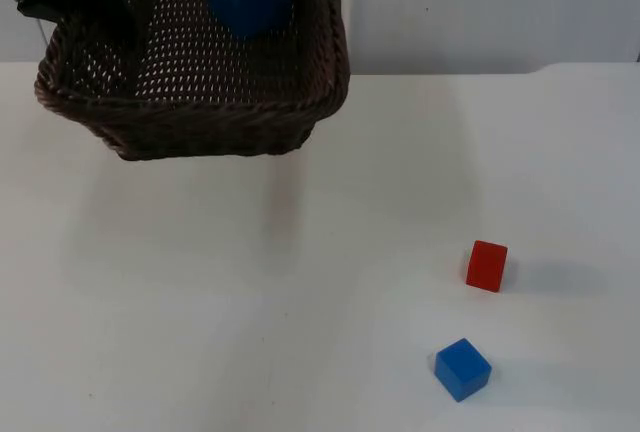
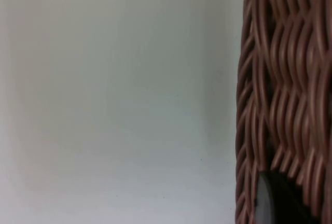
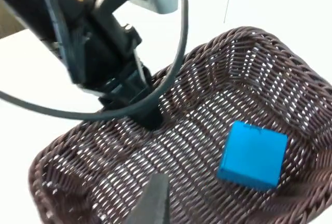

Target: Pick up the basket with the left hand and place the largest block into the basket with the right hand.

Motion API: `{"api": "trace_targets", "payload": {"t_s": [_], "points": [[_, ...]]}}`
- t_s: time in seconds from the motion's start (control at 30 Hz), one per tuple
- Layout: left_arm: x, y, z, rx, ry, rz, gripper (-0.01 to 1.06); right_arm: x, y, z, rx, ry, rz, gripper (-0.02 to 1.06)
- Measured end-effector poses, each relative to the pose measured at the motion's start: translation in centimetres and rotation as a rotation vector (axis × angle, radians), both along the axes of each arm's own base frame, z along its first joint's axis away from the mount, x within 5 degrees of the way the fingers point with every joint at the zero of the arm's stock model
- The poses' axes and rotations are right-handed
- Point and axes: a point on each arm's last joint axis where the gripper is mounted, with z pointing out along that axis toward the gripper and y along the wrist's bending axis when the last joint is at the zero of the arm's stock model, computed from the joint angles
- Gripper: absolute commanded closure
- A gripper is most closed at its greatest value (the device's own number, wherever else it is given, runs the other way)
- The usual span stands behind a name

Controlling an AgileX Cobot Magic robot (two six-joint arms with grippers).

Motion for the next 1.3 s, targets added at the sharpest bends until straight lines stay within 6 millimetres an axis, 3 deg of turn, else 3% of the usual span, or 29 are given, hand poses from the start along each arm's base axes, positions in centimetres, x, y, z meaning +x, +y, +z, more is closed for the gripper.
{"api": "trace_targets", "payload": {"t_s": [0.4,0.6,0.93,1.0,1.3], "points": [[0.0,0.0,0.0,0.009,-0.013,-0.025,1.05,-3.7,-2.5,4.1,0.002,0.000,0.022,0.20],[0.0,0.0,0.0,0.010,-0.014,-0.026,1.05,-4.7,-3.1,4.7,-0.015,0.021,0.033,0.20],[-0.1,0.0,-0.2,0.017,-0.016,-0.047,1.05,-6.0,-4.3,1.8,-0.035,0.073,0.000,0.20],[-0.3,0.0,-0.8,0.021,-0.003,-0.051,1.05,-6.7,-4.8,0.7,-0.036,0.079,-0.014,0.20],[-1.2,0.2,-4.2,0.056,0.016,-0.072,1.05,-10.3,-7.8,-0.9,0.016,0.029,-0.072,0.20]]}}
